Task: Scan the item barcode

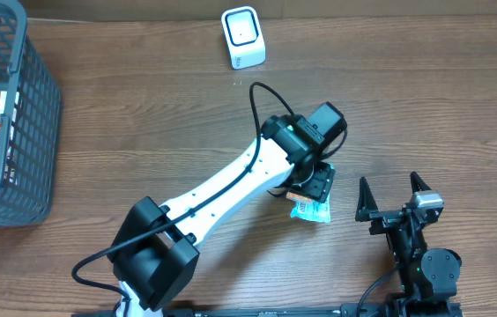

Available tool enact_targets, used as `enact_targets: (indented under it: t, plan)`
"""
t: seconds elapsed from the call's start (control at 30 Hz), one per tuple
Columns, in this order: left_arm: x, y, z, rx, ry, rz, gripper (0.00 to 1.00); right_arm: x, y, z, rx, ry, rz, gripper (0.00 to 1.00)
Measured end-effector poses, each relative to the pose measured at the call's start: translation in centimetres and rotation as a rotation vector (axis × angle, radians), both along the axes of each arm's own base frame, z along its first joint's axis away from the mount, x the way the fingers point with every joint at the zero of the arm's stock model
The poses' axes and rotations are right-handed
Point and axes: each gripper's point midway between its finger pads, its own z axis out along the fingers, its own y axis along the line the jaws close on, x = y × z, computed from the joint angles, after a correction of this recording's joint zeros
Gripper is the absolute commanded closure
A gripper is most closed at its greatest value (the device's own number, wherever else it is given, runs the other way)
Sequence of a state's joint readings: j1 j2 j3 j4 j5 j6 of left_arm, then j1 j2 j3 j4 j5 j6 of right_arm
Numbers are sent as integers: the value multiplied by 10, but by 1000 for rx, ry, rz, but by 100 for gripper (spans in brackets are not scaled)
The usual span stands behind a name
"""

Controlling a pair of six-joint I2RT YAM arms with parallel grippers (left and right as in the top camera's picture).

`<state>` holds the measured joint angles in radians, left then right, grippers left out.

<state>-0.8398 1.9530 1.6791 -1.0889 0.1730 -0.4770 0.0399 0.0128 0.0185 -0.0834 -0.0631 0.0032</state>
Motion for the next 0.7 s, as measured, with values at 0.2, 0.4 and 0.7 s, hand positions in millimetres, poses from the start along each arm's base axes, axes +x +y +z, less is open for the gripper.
enact_targets:
  t: [0.2,0.4,0.7]
  plan:
    - [12,8,2,-30,23,30,23,0,0,0,0,0,0,0]
    - [16,17,2,-26,42,49,28,0,0,0,0,-1,0,0]
    - [5,14,4,-50,80,-14,45,0,0,0,0,0,0,0]
